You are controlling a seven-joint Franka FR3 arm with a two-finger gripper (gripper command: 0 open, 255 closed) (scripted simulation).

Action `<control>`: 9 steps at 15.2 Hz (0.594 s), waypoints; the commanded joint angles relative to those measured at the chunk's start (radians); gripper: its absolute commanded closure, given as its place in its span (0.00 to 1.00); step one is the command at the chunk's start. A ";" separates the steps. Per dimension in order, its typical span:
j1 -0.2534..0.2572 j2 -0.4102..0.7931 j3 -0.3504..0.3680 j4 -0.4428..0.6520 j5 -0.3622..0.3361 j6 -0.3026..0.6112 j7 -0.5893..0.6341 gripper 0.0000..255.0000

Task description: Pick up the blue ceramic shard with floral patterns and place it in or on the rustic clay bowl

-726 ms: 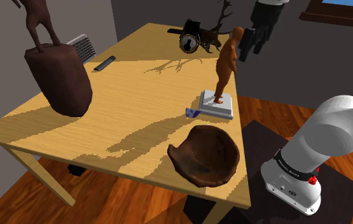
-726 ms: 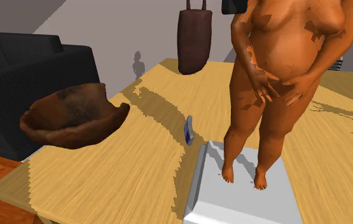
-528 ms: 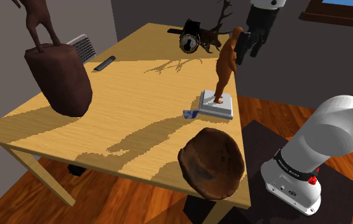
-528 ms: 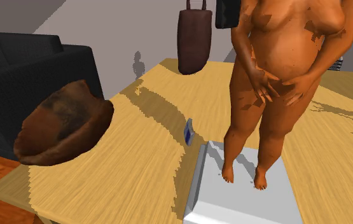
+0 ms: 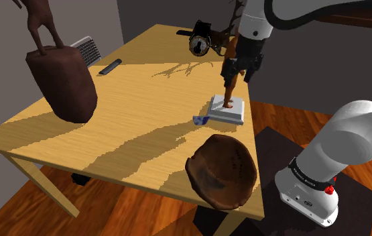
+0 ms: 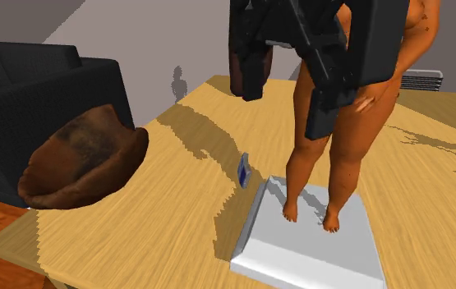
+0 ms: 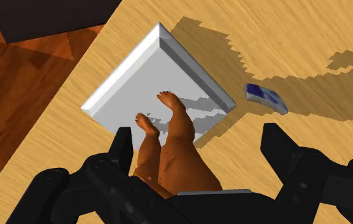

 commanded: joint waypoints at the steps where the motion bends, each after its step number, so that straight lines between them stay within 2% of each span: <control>1: 0.001 0.053 0.037 -0.030 0.032 0.063 0.063 0.00; 9: -0.002 0.300 0.173 -0.036 0.115 0.326 0.306 0.00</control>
